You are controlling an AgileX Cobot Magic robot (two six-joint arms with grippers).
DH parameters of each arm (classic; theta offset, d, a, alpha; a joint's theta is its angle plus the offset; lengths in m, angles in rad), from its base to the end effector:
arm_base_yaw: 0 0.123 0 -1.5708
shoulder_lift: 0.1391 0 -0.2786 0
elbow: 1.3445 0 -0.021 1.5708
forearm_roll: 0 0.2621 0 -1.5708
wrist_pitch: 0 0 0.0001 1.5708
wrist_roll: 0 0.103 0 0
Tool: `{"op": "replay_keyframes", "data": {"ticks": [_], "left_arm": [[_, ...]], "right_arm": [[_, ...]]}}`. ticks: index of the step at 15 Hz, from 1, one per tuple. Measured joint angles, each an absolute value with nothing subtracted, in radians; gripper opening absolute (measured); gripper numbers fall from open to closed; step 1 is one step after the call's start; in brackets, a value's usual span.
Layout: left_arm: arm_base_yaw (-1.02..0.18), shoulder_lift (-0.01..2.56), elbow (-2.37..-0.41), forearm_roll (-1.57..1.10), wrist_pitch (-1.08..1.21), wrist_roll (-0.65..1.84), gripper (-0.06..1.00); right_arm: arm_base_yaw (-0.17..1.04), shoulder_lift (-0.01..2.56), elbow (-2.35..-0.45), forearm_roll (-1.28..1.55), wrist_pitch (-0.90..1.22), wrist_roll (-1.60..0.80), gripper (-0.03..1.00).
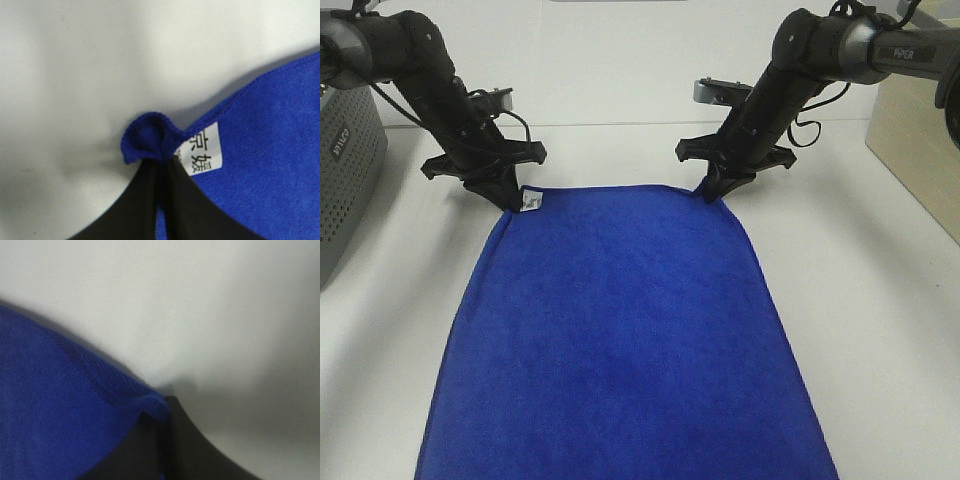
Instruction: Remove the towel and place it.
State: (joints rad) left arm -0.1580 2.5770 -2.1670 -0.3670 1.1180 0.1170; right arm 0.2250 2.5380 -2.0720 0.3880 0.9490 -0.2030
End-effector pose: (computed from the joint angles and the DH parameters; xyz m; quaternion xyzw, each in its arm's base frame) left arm 0.5124 -0.1153 0.0785 0.0661 0.9813 -0.1702 0.0604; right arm 0.5070 0.1486 0.0762 -0.1165 0.9714 0.1705 0.1171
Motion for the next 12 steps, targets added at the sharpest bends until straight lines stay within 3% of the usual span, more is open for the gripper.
{"op": "replay_keyframes", "data": {"ticks": [8,12], "left_arm": [[-0.158,2.578,-2.171,-0.367,1.067,0.159,0.02],[-0.158,2.580,-2.274,-0.354,1.029,0.178,0.02]], "right_arm": [[0.225,2.558,-2.130,0.369,0.939,-0.203,0.02],[0.225,2.561,-2.226,0.337,0.906,-0.203,0.02]]}}
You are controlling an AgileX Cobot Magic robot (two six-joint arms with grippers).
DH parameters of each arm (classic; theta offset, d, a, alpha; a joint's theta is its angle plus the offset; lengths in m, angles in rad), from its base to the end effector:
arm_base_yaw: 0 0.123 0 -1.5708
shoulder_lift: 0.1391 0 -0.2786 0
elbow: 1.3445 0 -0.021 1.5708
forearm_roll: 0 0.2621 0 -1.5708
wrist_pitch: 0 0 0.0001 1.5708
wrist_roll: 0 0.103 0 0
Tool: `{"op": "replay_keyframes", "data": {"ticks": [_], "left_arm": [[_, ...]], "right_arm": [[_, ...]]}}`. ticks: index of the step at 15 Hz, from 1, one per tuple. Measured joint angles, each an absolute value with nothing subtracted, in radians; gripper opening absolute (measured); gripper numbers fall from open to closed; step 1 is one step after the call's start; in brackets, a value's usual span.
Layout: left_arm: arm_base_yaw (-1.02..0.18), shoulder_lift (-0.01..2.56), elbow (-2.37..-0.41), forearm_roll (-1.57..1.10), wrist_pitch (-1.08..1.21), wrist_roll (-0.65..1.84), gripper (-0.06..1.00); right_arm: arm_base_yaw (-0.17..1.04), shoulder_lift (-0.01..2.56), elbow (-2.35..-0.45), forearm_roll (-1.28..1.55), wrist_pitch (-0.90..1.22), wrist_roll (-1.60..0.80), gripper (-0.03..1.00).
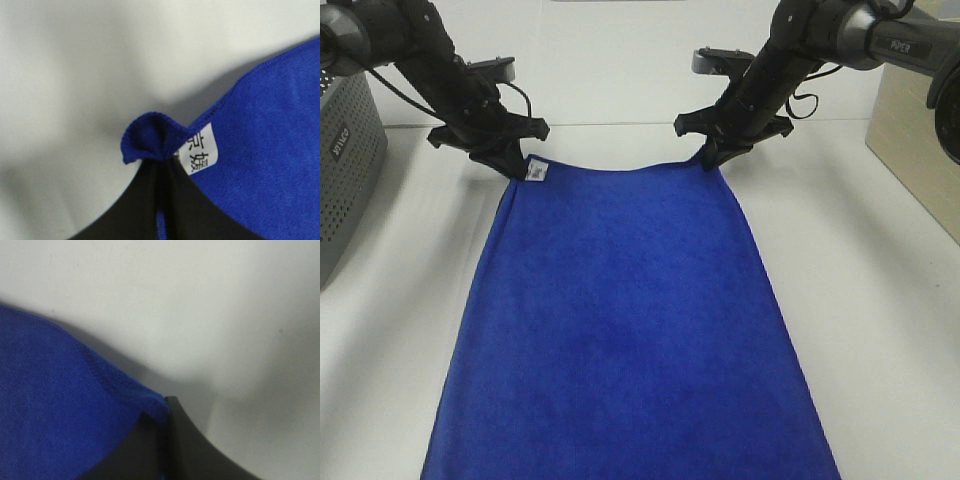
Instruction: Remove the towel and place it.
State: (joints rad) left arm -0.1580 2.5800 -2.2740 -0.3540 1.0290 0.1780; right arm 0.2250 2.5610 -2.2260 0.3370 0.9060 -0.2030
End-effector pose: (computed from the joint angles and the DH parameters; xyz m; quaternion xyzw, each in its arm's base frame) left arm 0.5367 -0.1165 0.1085 0.0980 0.9688 -0.1619 0.1599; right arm 0.5339 0.1497 0.1083 -0.1326 0.9582 0.1528 0.2024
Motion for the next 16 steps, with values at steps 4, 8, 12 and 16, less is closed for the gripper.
{"op": "replay_keyframes", "data": {"ticks": [4,8,12,16], "left_arm": [[-0.158,2.580,-2.328,-0.351,0.946,0.199,0.01],[-0.158,2.581,-2.329,-0.350,0.820,0.212,0.01],[-0.158,2.581,-2.329,-0.350,0.694,0.267,0.01],[-0.158,2.581,-2.329,-0.351,0.577,0.312,0.01]], "right_arm": [[0.225,2.561,-2.307,0.311,0.834,-0.222,0.02],[0.225,2.561,-2.313,0.310,0.736,-0.238,0.02],[0.225,2.561,-2.313,0.310,0.627,-0.253,0.02],[0.225,2.561,-2.313,0.310,0.525,-0.270,0.02]]}}
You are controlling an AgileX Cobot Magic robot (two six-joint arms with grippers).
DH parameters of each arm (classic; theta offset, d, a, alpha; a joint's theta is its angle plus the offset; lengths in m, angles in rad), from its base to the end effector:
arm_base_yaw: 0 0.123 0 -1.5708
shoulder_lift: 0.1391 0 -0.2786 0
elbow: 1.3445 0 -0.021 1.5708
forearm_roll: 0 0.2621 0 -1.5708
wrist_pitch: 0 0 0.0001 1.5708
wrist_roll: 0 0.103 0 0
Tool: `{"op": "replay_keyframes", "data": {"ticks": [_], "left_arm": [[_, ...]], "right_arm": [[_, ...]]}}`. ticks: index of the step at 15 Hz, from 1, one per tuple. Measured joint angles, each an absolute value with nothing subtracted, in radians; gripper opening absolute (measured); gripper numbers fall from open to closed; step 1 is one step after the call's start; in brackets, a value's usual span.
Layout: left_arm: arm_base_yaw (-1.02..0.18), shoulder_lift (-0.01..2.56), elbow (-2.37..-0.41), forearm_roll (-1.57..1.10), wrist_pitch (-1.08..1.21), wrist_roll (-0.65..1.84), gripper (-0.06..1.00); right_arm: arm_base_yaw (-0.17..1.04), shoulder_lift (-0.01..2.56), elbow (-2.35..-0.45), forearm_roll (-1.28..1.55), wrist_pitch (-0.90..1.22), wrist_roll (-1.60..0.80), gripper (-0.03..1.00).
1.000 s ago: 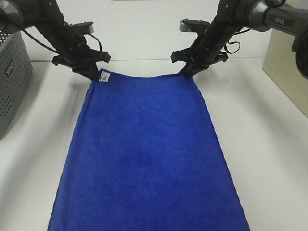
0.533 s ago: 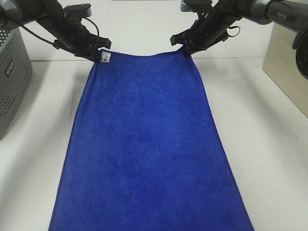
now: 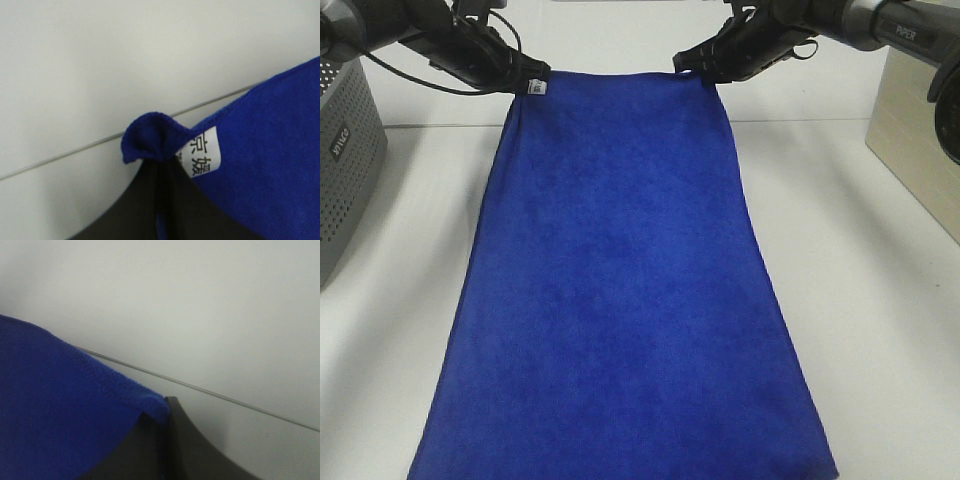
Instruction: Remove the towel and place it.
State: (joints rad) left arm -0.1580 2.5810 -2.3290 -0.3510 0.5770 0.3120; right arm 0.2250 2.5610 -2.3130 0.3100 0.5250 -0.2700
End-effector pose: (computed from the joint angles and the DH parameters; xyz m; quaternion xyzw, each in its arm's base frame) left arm 0.5822 -0.1124 0.1484 0.1169 0.8987 -0.1152 0.4066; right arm 0.5755 0.1479 0.1579 -0.1338 0.8871 0.1176 0.4258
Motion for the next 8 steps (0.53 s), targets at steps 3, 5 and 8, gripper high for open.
{"op": "replay_keyframes", "data": {"ticks": [3,5,8], "left_arm": [[-0.158,2.584,-2.329,-0.351,0.526,0.336,0.01],[-0.158,2.588,-2.329,-0.351,0.516,0.351,0.01],[-0.158,2.602,-2.330,-0.351,0.495,0.368,0.01]], "right_arm": [[0.225,2.572,-2.314,0.311,0.499,-0.275,0.02],[0.225,2.597,-2.315,0.311,0.495,-0.276,0.02],[0.225,2.608,-2.315,0.311,0.474,-0.277,0.02]]}}
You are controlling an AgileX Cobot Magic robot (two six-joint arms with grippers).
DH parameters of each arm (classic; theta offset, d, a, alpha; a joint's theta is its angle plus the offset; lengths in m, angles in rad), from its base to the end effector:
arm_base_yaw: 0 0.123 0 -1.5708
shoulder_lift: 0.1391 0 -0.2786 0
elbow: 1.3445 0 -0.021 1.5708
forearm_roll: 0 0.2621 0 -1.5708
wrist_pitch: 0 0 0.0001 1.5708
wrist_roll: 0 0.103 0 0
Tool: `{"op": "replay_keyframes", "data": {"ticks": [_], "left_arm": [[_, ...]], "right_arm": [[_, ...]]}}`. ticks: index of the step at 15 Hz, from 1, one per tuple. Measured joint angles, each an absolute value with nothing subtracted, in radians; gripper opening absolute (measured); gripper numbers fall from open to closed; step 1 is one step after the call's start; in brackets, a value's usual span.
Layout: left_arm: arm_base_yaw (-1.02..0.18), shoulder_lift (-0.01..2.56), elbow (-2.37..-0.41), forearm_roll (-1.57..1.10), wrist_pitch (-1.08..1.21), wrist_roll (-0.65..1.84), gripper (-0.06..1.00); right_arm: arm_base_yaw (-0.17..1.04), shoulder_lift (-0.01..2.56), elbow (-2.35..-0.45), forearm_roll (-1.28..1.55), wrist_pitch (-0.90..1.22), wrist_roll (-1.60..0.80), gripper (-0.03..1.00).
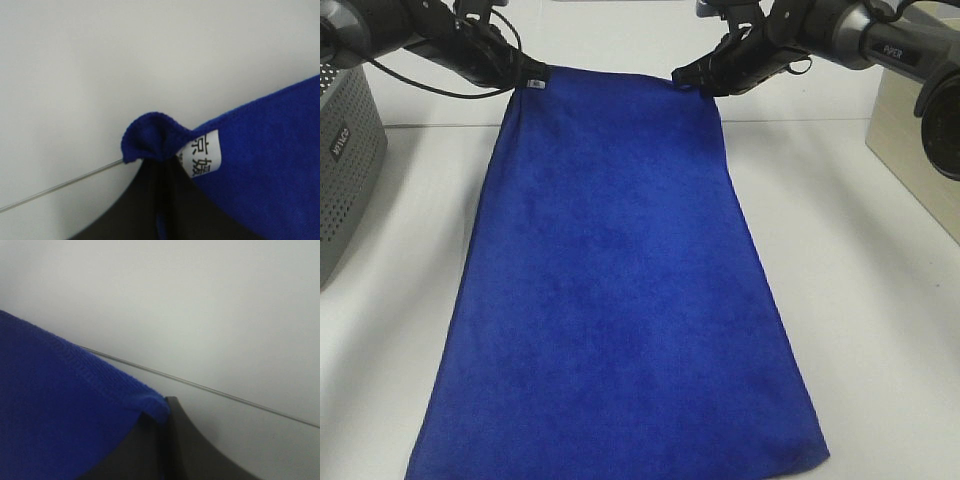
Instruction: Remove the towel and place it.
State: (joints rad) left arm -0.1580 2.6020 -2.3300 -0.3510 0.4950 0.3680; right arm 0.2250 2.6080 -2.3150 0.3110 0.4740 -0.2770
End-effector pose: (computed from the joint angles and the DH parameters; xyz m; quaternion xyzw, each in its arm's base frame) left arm 0.5885 -0.1108 0.1422 0.1316 0.8847 -0.0958 0.4367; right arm 0.5803 0.1476 0.1345 -0.1305 0.8869 0.1121 0.4288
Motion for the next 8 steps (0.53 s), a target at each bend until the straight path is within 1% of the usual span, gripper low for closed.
{"op": "replay_keyframes", "data": {"ticks": [8], "left_arm": [[-0.158,2.667,-2.330,-0.352,0.448,0.369,0.01]], "right_arm": [[0.225,2.658,-2.315,0.311,0.438,-0.279,0.02]]}}
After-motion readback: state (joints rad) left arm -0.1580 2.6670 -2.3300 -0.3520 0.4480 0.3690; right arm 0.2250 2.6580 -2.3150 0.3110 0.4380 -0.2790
